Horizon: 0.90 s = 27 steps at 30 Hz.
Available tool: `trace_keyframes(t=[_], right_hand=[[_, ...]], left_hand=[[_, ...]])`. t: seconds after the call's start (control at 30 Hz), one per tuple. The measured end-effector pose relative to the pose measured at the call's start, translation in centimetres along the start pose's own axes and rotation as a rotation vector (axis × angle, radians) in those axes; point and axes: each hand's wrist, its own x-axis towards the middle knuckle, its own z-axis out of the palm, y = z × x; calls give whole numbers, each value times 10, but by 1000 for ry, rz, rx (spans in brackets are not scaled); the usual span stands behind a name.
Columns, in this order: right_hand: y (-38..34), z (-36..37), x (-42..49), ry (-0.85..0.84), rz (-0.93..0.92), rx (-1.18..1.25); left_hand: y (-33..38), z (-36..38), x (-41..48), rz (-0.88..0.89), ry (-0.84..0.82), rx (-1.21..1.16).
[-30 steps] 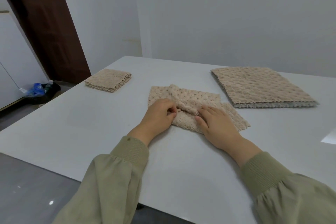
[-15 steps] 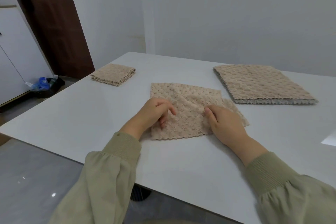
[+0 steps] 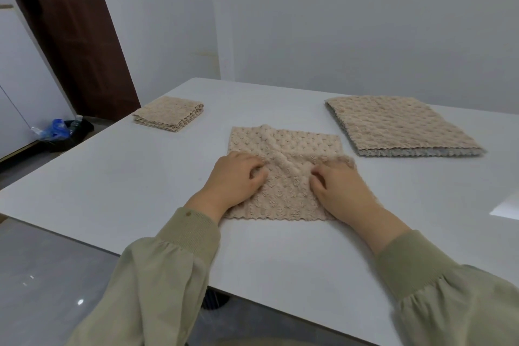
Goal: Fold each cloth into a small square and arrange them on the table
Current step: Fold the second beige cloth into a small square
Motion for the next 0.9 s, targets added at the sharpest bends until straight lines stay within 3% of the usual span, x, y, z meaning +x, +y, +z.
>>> trace_keyframes(t=[0.1, 0.2, 0.23, 0.33, 0.37, 0.53, 0.77, 0.9], right_hand=[[-2, -9, -4, 15, 73, 71], [-8, -12, -4, 155, 47, 85], [-7, -9, -2, 85, 62, 22], [8, 1, 0, -356, 216, -123], [13, 1, 2, -423, 246, -128], [28, 2, 13, -466, 253, -124], [25, -6, 19, -524, 202, -243], [28, -8, 20, -623, 225, -179]], left_hand=[[2, -8, -2, -61, 110, 52], [2, -9, -1, -62, 190, -45], [1, -7, 0, -50, 151, -56], [-4, 1, 1, -50, -183, 77], [-5, 3, 1, -64, -264, 111], [-15, 1, 3, -62, -355, 129], [-20, 0, 0, -53, -324, 202], [-14, -6, -3, -54, -323, 284]])
